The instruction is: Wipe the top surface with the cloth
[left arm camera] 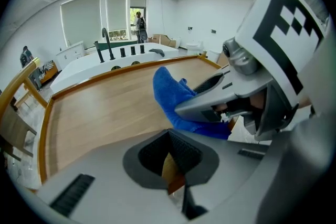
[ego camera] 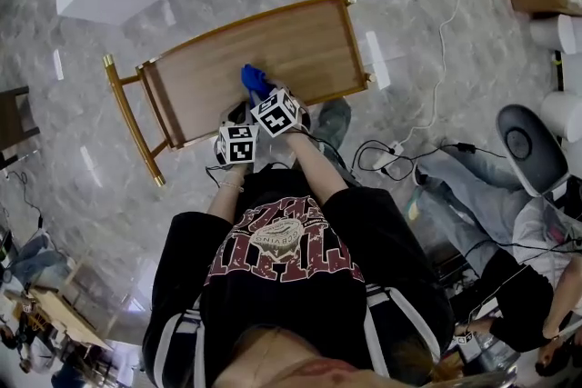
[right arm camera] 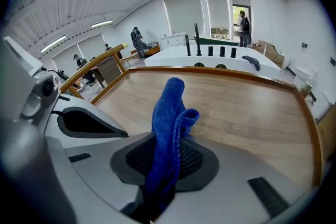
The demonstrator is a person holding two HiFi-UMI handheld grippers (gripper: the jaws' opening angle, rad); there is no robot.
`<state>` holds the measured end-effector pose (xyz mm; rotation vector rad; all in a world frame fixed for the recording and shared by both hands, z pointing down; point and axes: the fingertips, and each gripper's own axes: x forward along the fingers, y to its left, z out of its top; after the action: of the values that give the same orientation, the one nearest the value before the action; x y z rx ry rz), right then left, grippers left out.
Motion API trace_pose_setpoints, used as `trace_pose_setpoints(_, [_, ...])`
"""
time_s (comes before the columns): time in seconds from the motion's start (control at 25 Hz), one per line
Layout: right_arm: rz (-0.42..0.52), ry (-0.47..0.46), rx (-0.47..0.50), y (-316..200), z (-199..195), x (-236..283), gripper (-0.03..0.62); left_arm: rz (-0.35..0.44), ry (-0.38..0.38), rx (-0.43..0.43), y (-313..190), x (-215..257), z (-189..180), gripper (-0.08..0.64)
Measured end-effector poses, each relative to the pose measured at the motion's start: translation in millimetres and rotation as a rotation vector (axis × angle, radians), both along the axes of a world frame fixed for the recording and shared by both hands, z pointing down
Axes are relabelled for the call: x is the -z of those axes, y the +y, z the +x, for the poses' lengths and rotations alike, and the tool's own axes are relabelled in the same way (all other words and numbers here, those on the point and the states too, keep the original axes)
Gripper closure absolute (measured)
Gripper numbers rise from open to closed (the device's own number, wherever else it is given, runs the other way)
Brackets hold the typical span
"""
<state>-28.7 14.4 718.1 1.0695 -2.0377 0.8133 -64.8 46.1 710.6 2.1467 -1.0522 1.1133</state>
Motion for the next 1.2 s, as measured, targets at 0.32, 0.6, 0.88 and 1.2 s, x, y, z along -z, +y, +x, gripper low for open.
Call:
trace_pose_setpoints(0.32, [0.0,0.014,-0.036,4.6,29.3,3.4,0.503,-0.005,-0.002,-0.048,3.4,1.1,18.8,0.512])
trace_pose_setpoints(0.6, [0.003,0.035,-0.072,5.4,51.3,2.8,0.503,-0.012,0.005,-0.088,4.4,0.2,34.6,0.512])
trace_pose_setpoints(0.88, [0.006,0.059,-0.099,11.4,78.6,3.1,0.502,-0.019,0.016,-0.12,10.7,-1.1,53.6,0.512])
trace_pose_setpoints(1.2, [0.01,0.074,-0.131,9.8,96.5,3.5,0.502,-0.027,0.021,-0.146,11.0,-2.6,62.8,0.512])
